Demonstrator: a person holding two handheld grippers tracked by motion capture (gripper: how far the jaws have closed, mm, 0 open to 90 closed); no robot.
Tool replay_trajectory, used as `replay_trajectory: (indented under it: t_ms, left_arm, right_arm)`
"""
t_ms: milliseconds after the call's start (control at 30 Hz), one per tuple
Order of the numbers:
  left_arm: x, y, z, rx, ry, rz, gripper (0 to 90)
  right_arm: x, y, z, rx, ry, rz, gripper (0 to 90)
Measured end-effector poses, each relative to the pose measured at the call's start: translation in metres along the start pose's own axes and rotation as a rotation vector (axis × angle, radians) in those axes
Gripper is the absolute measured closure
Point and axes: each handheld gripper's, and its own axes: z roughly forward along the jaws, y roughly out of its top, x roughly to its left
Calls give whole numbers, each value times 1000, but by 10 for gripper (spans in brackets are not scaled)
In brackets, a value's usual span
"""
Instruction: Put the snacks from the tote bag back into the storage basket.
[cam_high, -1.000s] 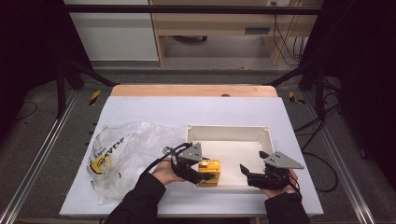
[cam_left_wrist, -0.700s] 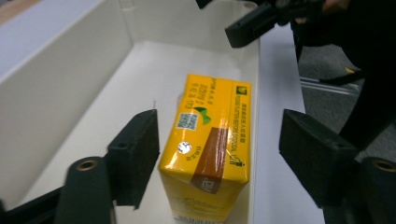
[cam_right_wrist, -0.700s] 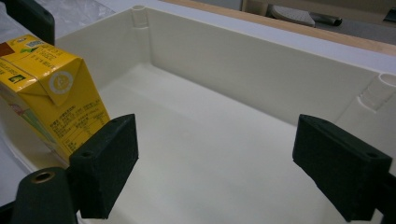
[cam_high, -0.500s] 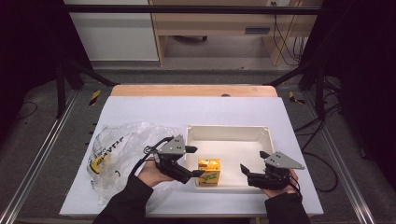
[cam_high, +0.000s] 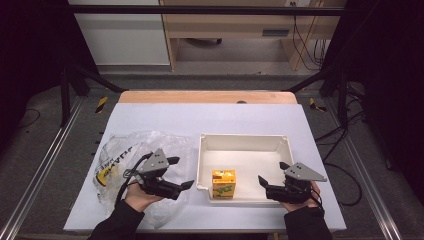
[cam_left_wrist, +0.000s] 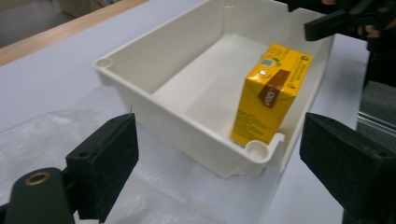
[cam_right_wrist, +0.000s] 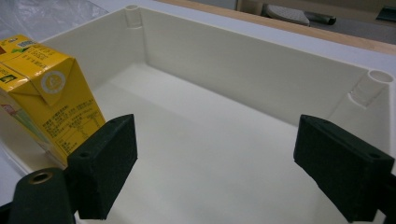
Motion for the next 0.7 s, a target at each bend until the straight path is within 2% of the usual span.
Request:
replay_trajectory:
  t_ms: [33, 133, 333, 567, 700]
  left_arm:
    - [2, -3, -4, -10, 10, -14, 101]
    - [5, -12, -14, -23, 85, -36, 100]
    - [12, -28, -31, -31, 196, -60, 93]
    - [17, -49, -53, -37, 279, -92, 81]
    - [20, -58, -64, -49, 311, -122, 62]
  right_arm:
    - [0, 0, 0, 1, -2, 3, 133]
    - [-1, -1, -1, 0, -7, 3, 130]
    - [-1, -3, -1, 3, -17, 1, 120]
    - [-2, -4, -2, 4, -41, 7, 87]
    - [-2, -4, -2, 4, -51, 14, 79]
